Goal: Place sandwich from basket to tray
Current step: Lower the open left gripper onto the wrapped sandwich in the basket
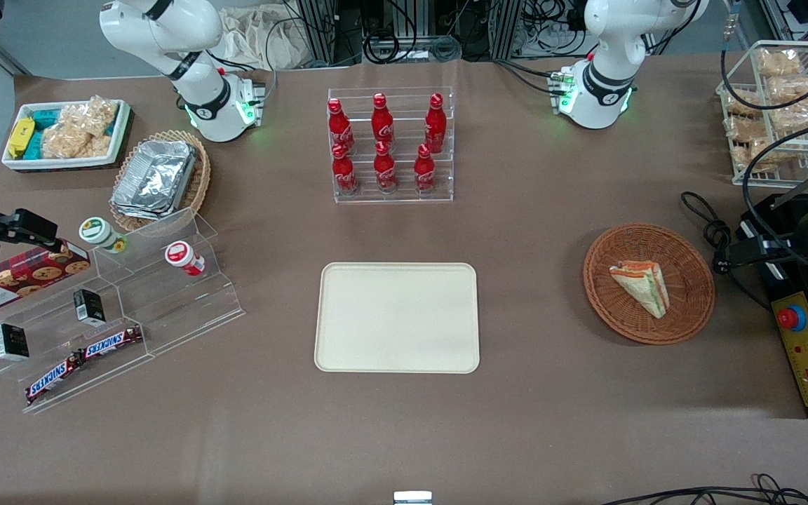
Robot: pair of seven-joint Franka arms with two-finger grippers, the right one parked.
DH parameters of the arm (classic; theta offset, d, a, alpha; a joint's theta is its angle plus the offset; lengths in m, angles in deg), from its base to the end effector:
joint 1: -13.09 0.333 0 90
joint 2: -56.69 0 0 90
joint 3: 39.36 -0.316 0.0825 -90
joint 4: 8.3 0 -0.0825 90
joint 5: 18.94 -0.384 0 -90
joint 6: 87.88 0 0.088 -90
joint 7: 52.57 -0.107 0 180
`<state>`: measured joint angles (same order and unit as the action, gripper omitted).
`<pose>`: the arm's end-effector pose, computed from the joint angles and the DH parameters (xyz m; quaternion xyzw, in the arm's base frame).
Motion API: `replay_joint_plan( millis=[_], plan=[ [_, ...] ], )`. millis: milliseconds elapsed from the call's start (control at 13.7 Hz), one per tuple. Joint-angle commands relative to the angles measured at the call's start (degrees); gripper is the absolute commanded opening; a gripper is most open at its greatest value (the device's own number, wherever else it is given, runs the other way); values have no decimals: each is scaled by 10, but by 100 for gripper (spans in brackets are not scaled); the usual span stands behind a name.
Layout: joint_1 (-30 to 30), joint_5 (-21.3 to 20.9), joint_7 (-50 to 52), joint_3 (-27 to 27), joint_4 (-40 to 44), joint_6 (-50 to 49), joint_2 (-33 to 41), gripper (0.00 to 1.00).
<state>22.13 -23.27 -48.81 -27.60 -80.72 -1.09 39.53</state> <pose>0.6371 -0.0008 0.5879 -0.9996 -0.0142 0.0210 0.0088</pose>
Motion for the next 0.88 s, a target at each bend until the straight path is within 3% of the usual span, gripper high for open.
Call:
replay_joint_plan(
  millis=[0, 439, 585, 805],
  plan=[
    [0, 6, -9, 1, 10, -8, -4, 99],
    [-1, 5, -6, 2, -48, -17, -3, 99],
    [-2, -1, 6, 2, -106, 2, 0, 99],
    [3, -1, 37, 1, -236, 115, 41, 99]
  ],
)
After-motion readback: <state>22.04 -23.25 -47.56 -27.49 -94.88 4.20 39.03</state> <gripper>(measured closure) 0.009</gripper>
